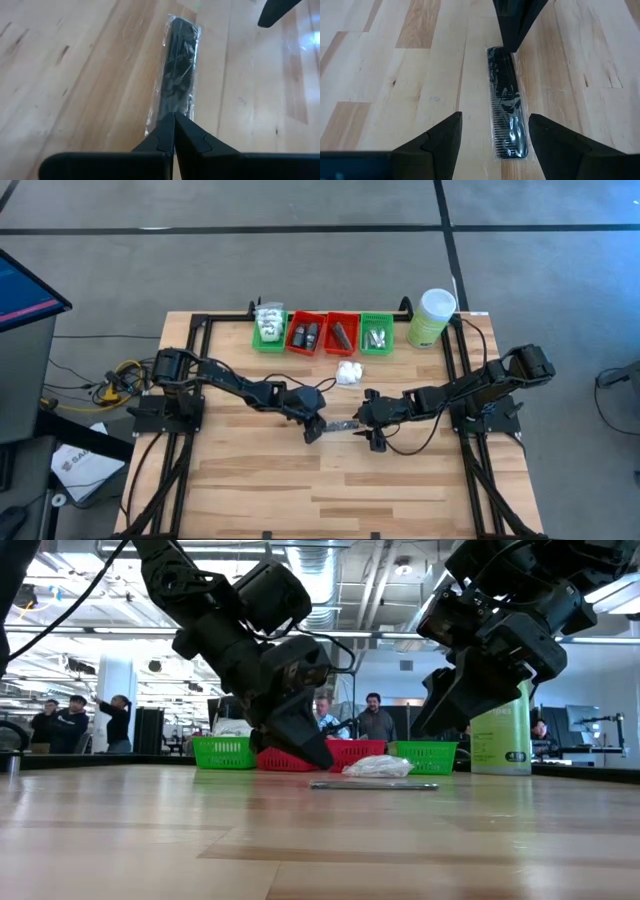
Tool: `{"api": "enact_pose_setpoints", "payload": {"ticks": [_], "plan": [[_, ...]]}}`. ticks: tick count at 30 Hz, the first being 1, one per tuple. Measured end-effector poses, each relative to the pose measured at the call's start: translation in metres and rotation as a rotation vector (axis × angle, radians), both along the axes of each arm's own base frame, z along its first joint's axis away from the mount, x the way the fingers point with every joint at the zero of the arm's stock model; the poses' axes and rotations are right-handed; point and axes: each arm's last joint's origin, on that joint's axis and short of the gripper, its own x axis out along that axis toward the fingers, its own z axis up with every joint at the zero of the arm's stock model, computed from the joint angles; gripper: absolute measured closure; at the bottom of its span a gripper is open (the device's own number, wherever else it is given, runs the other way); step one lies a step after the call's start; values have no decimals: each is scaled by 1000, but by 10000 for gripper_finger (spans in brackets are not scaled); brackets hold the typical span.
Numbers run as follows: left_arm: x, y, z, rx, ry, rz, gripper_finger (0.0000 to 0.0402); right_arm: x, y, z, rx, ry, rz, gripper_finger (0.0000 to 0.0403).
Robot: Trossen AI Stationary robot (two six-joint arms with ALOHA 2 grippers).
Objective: Pick & Place Travel size toiletries
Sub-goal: Put the comb into the right red basket
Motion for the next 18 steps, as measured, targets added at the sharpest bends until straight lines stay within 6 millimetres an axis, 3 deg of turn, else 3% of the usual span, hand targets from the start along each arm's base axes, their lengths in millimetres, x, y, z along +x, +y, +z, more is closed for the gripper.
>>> {"api": "enact_pose_setpoints", "payload": {"ticks": [18], "plan": [[-3, 3, -6, 25, 59, -7, 401, 0, -2, 0, 0, 0, -18, 182]]}}
